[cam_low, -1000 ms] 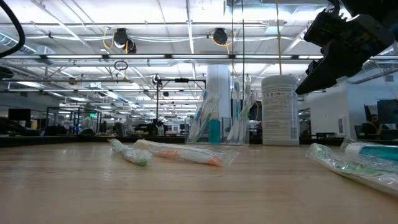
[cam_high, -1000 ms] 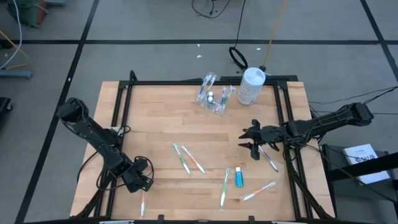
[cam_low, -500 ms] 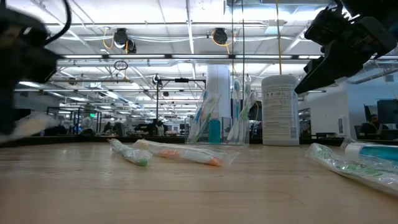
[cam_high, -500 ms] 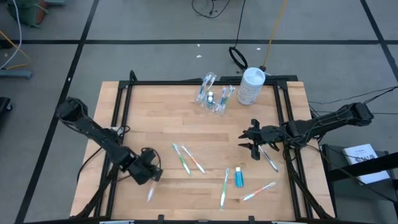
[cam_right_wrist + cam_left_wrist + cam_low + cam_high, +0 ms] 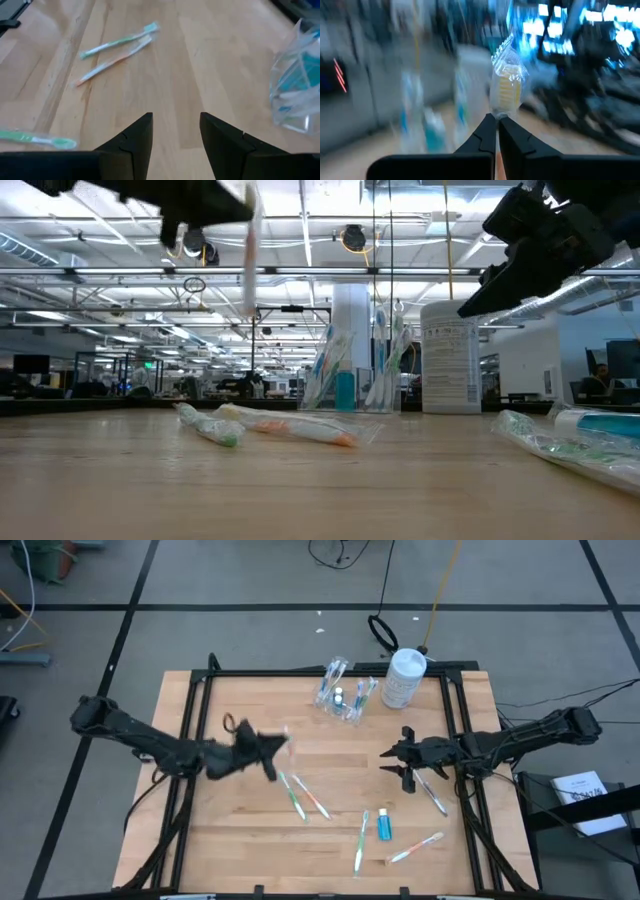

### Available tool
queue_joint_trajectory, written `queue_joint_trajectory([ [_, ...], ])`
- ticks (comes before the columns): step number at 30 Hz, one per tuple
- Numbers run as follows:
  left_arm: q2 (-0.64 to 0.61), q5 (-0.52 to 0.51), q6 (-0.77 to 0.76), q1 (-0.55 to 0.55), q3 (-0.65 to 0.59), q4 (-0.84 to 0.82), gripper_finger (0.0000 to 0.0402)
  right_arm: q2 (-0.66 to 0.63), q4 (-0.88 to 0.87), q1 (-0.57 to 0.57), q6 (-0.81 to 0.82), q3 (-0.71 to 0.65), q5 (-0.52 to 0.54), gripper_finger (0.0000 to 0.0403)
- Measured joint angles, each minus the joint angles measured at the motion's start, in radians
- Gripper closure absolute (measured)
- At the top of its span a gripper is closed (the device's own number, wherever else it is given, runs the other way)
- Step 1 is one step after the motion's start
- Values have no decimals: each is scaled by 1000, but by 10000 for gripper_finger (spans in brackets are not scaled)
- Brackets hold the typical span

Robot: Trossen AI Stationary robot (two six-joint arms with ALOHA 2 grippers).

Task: Pick & Place toothbrushing station
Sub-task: Put the orange toothbrush into the transparent organizer

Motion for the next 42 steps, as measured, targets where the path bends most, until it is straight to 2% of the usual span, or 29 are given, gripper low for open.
queue_joint_trajectory([
  [3,49,64,265,117,2,226,390,0,32,-16,-26,0,-3,245],
  [5,90,136,355,195,1,305,391,0,44,-25,-37,0,-2,245],
  [10,229,338,400,380,1,524,397,0,44,-47,-48,0,-3,245],
  [14,358,389,397,486,3,733,396,0,43,-59,-48,0,-2,245],
  [17,448,447,380,555,35,808,400,0,43,-65,-48,0,-2,245],
  [21,564,545,375,620,127,796,398,0,43,-74,-48,0,-3,245],
  [27,704,546,364,661,221,740,397,0,43,-76,-48,0,-3,245],
  [29,731,510,365,662,225,704,400,0,42,-76,-48,0,-3,245],
  [33,761,422,370,662,225,615,395,0,42,-76,-48,0,-3,245],
  [36,762,429,376,663,226,563,395,0,42,-76,-48,0,-3,245],
  [42,762,455,278,662,226,464,391,0,43,-76,-50,0,-2,245],
])
